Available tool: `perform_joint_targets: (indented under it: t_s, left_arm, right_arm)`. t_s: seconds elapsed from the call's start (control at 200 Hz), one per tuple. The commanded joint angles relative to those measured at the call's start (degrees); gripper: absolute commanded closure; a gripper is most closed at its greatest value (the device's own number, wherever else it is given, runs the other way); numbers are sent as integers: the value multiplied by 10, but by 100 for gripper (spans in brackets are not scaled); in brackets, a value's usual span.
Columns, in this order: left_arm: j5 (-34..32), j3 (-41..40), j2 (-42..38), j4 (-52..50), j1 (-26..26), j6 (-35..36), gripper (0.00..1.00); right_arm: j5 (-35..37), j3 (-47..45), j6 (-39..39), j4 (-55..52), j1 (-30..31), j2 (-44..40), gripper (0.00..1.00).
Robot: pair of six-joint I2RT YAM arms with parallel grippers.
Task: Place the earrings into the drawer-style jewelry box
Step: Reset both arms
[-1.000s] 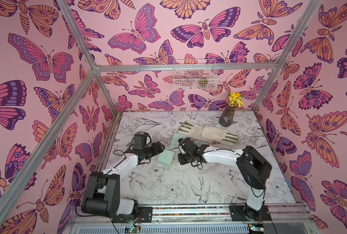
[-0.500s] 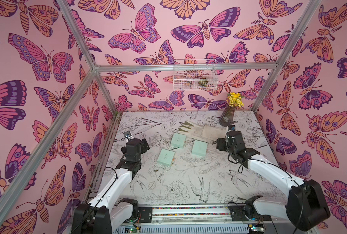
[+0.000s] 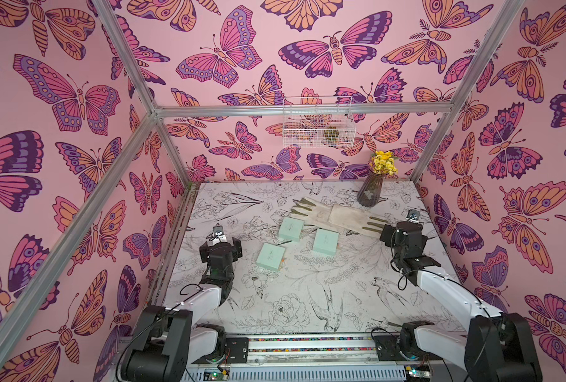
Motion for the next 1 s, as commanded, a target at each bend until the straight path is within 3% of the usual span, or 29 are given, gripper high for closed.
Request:
perform_joint_targets:
  t_s: [0.0, 0.08, 0.26, 0.35, 0.411, 0.501, 0.571, 0.611, 0.641, 0.686, 0.721, 0.771, 0.826, 0.991]
  left_arm:
    - [24, 7, 49, 77, 2, 42, 0]
    - [38, 13, 68, 90, 2, 59, 0]
    - [80, -14, 145, 237, 21, 63, 1]
    - [100, -2, 119, 167, 32, 40, 1]
    - [110, 2, 137, 187, 39, 41, 1]
    - [123, 33, 151, 130, 62, 7, 0]
    - [128, 27, 174, 185, 74, 5, 1]
    - [134, 46, 156, 115, 79, -7, 1]
    - [134, 41, 159, 129, 80, -5, 1]
    - [133, 28, 178, 189, 79, 7, 1]
    - [133, 32, 170, 168, 79, -1, 1]
    - [134, 42, 157, 126, 79, -4, 1]
    - [134, 31, 171, 171, 79, 3, 1]
    - [133, 35, 168, 159, 78, 1, 1]
  right_arm:
    - [9, -8, -46, 62, -4, 30, 1]
    - [-10, -25, -72, 123, -4, 56, 1]
    - [-70, -55, -101, 251, -7, 123, 1]
    - [-96, -83, -114, 330, -6, 160, 1]
    - [-95, -101, -114, 389, -7, 175, 1]
    - [-100, -95, -110, 365, -10, 171, 1]
    - [-102, -98, -95, 358, -18, 173, 1]
    - [-97, -116, -98, 432, -20, 204, 1]
    - [-96, -126, -105, 485, -19, 220, 1]
    - [-103, -117, -104, 431, -16, 200, 1]
    - [-107, -101, -97, 370, -18, 185, 1]
    - [-112, -110, -100, 410, -23, 197, 1]
    - [-112, -115, -99, 435, -23, 204, 1]
    - [-114, -104, -97, 385, -23, 189, 1]
